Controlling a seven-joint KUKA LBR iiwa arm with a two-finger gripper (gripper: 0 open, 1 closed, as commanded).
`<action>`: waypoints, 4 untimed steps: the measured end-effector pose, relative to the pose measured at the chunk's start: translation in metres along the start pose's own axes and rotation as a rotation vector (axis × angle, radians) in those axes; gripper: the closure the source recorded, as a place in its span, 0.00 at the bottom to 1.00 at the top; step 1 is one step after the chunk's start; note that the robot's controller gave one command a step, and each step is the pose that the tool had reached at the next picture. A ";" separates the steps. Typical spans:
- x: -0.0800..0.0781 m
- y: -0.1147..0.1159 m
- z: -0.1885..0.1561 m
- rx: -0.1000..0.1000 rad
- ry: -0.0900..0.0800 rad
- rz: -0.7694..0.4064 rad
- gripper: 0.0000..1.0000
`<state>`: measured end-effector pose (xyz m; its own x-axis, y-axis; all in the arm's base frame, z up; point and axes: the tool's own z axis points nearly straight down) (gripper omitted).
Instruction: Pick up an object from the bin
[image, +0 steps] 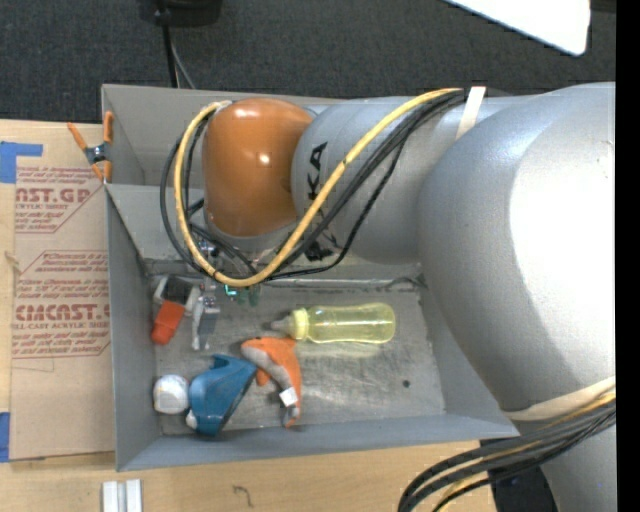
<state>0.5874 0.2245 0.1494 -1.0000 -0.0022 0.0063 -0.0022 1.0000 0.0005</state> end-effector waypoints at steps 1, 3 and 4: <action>-0.002 -0.001 -0.005 -0.001 -0.007 0.001 0.00; 0.012 0.023 0.047 0.000 -0.013 -0.536 0.00; 0.000 0.020 0.044 0.002 -0.011 -0.578 0.00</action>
Offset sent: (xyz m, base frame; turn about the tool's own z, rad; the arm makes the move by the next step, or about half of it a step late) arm -0.0406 0.0220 -0.0794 -0.4737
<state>0.5874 0.2443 0.1055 -0.8364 -0.5481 -0.0049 -0.5481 0.8364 -0.0008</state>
